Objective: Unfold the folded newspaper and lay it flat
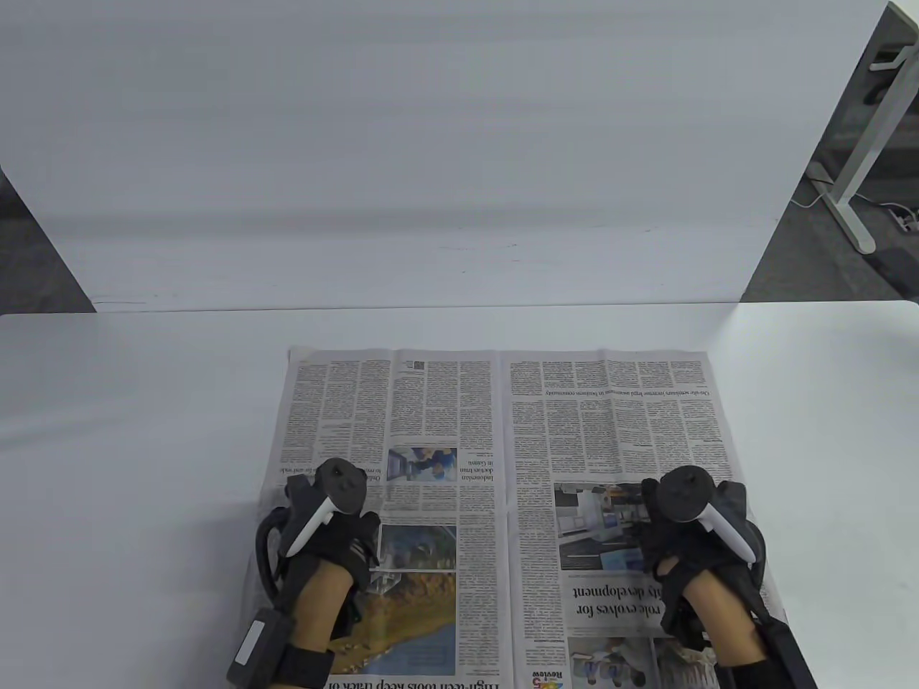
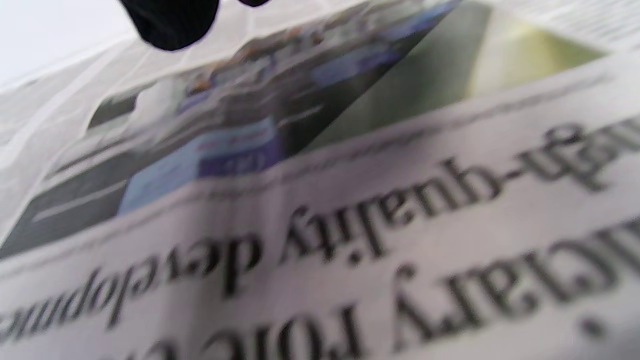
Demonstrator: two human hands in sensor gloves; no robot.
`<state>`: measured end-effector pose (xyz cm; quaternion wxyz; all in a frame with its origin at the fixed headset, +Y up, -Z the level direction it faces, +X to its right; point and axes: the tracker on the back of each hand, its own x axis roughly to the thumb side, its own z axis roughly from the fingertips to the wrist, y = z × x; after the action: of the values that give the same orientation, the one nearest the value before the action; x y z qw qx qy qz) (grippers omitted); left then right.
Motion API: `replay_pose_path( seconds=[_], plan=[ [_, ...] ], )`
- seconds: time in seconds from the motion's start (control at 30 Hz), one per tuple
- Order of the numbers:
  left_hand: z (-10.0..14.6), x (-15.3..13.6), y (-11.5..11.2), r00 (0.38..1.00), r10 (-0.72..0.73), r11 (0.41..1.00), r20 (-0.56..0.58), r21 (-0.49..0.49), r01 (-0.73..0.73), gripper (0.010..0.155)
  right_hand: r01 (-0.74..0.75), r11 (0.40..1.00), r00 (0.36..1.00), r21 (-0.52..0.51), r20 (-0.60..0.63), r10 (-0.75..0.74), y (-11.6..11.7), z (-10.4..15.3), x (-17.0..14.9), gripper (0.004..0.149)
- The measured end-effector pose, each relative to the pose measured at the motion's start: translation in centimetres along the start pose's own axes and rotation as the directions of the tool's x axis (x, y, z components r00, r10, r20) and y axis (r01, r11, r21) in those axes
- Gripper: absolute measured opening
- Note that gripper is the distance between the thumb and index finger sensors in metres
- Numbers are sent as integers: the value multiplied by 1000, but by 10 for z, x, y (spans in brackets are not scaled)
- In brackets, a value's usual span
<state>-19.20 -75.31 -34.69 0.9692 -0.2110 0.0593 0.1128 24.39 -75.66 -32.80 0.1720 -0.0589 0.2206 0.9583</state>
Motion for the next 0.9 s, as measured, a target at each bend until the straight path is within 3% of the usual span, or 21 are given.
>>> replay_pose_path(
  seconds=[0.17, 0.33, 0.43, 0.63, 0.9],
  plan=[
    [-2, 4, -11, 998, -52, 994, -34, -101, 49, 69, -34, 997, 999, 65, -8, 34, 8, -5, 2, 70],
    [9, 3, 0, 998, -33, 988, -56, -154, 24, 68, -14, 997, 1000, 70, -8, 14, 0, 3, 3, 69],
    [19, 4, 5, 994, -60, 978, -96, -207, 39, 65, -33, 989, 998, 141, -41, 40, -3, 15, 7, 67],
    [29, 8, 9, 987, -78, 973, -141, -225, 45, 62, -55, 985, 995, 166, -72, 68, -4, 28, 15, 67],
    [34, 12, 16, 986, -88, 975, -140, -216, 56, 61, -22, 992, 999, 122, -41, 27, -15, 34, 16, 67]
  ],
)
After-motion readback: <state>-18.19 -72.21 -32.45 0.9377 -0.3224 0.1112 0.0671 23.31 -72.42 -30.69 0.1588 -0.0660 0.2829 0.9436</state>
